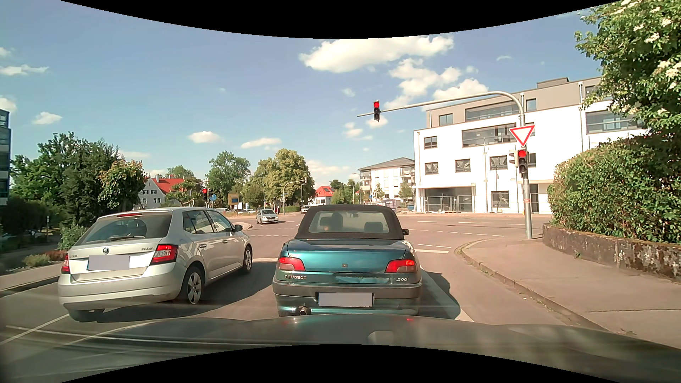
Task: Follow the waypoints while adhering to traffic rules and regulations
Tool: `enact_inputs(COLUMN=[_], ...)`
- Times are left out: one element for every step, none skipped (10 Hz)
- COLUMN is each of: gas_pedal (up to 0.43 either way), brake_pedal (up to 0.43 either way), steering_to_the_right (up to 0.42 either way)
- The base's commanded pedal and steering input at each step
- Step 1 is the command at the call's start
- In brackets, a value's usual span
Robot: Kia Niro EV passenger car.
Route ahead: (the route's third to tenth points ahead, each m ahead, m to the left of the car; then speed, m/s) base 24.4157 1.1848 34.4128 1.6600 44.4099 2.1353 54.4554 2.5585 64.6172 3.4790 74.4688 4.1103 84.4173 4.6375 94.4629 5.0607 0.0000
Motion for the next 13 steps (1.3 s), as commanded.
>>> enact_inputs(gas_pedal=[0.0,0.0,0.0,0.0,0.0,0.0,0.0,0.0,0.0,0.0,0.0,0.0,0.0], brake_pedal=[0.659,0.659,0.659,0.659,0.659,0.659,0.659,0.659,0.659,0.659,0.659,0.659,0.659], steering_to_the_right=[0.003,0.003,0.003,0.003,0.004,0.004,0.004,0.003,0.004,0.003,0.003,0.003,0.004])
